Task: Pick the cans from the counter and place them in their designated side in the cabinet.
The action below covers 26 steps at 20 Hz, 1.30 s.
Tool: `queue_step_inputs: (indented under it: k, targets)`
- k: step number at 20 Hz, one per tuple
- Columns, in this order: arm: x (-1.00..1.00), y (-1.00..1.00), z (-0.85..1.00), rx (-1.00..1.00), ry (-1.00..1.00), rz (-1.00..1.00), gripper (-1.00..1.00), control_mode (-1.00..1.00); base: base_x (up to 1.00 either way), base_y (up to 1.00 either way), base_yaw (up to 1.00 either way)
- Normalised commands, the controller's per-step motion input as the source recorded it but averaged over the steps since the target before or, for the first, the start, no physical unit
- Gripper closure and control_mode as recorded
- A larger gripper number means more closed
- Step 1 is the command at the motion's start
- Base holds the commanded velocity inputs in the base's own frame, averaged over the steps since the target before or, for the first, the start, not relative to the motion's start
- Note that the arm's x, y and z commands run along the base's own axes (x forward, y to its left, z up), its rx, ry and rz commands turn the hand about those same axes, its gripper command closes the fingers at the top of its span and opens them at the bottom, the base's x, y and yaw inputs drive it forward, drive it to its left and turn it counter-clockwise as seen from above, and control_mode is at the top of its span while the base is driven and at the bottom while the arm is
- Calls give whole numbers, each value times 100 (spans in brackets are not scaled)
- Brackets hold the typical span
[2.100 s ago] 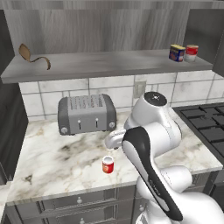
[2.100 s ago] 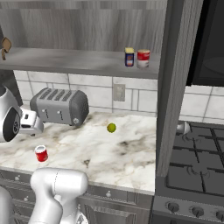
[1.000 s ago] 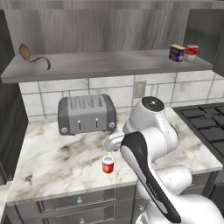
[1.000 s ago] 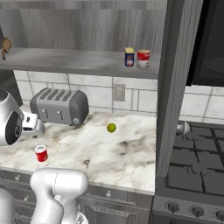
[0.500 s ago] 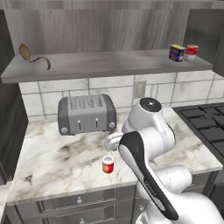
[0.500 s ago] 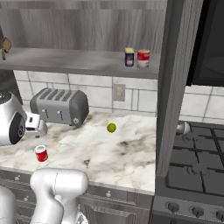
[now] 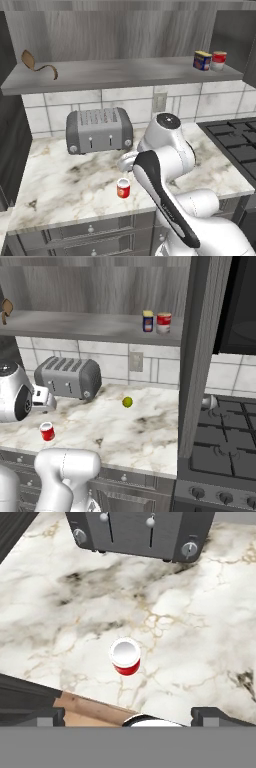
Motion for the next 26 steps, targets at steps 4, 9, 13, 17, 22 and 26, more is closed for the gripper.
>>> queue_step_inputs:
  k: [4, 9, 13, 17, 22, 26]
  targets:
    - [7, 6, -15, 0, 0, 0, -100, -100, 0, 0, 0]
    - [5, 7, -16, 0, 0, 0, -100, -100, 0, 0, 0]
    - [4, 3, -16, -1, 0, 0, -100, -100, 0, 0, 0]
    - [9, 2, -14, 0, 0, 0, -100, -100, 0, 0, 0]
    - [8, 1, -13, 0, 0, 0, -100, -100, 0, 0, 0]
    - [6, 3, -11, 0, 0, 0, -100, -100, 0, 0, 0]
